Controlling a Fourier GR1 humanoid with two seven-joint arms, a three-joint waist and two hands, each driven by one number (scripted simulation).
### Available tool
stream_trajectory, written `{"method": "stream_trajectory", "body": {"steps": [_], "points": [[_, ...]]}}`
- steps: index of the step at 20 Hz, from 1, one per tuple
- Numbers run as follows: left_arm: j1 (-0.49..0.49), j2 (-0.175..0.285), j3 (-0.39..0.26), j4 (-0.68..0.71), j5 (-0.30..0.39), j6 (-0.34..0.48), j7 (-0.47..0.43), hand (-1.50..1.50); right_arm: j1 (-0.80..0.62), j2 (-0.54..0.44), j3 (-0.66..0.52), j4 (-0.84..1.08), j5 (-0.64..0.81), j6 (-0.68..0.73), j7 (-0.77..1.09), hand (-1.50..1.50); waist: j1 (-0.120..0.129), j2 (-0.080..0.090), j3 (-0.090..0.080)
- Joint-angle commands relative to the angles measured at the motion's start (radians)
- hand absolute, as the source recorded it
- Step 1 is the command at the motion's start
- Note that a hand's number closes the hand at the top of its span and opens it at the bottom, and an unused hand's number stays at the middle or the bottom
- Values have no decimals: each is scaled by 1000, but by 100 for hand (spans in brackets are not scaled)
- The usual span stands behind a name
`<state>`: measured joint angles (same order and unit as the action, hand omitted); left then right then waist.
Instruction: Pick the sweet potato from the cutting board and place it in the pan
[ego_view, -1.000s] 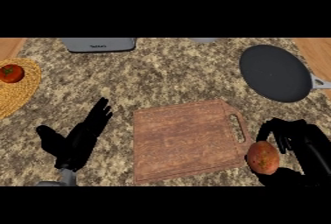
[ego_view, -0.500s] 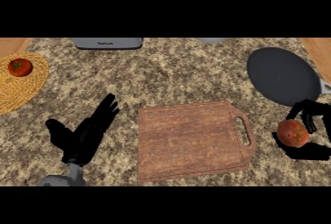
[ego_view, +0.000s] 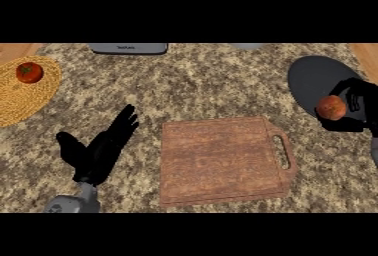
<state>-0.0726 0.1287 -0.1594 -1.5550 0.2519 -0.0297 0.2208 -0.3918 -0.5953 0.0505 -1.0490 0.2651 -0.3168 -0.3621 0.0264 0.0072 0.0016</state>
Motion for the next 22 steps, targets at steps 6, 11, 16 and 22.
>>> {"method": "stream_trajectory", "body": {"steps": [6,11,16,22], "points": [[5,-22,-17,4,-19,-2,-18,0,-301,26,-189,515,-27,-107,-223,150,34,14,2],[-32,-59,-48,30,-43,11,-22,0,-372,-13,-234,673,-36,-85,-333,150,48,26,5],[-55,-46,-39,13,-36,-1,-2,0,-429,-6,-254,778,-18,-151,-351,150,69,33,6],[-85,-17,-13,23,-10,-36,13,0,-462,-19,-111,924,133,-62,-156,-150,91,40,5]]}}
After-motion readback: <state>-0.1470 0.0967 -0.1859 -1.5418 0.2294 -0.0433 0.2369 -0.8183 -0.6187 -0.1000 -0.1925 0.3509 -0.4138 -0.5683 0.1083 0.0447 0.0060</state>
